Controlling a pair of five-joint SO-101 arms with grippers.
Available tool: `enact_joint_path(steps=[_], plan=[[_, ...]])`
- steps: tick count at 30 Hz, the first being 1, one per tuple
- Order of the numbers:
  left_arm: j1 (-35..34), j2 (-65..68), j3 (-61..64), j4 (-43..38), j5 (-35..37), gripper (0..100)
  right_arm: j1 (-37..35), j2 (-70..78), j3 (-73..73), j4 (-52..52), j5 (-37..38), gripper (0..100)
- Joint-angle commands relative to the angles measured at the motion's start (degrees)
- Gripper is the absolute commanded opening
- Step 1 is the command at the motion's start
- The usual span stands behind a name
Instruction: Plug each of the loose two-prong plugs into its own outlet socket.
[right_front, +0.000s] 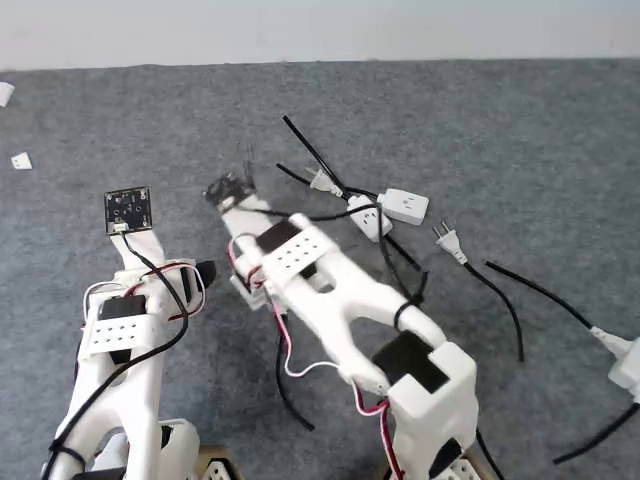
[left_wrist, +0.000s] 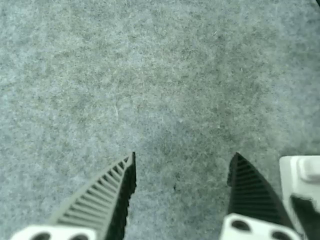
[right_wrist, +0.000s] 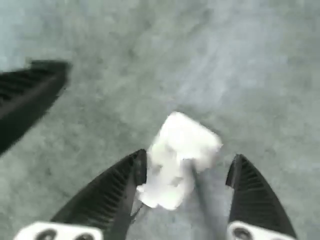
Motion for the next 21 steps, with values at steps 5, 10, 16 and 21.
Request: enact_joint_path(steps=[5, 10, 16, 21], plan=[[-0.6, -1.7, -0.8, -0.4, -0.4, 28, -1.5, -1.0, -0.6, 0.4, -0.9, 27.0], [-0.6, -1.7, -0.7, -1.8, -0.4, 28, -1.1, 0.4, -0.9, -1.2, -0.8, 14.7], [-0.6, -1.7, -0.6, -1.8, -0.4, 28, 3.3, 0.1, -1.0, 0.5, -0.8, 2.2], [-0.4, -1.7, -0.6, -2.0, -0.4, 28, 7.0, -5.8, -2.8, 7.9, -0.6, 0.8]])
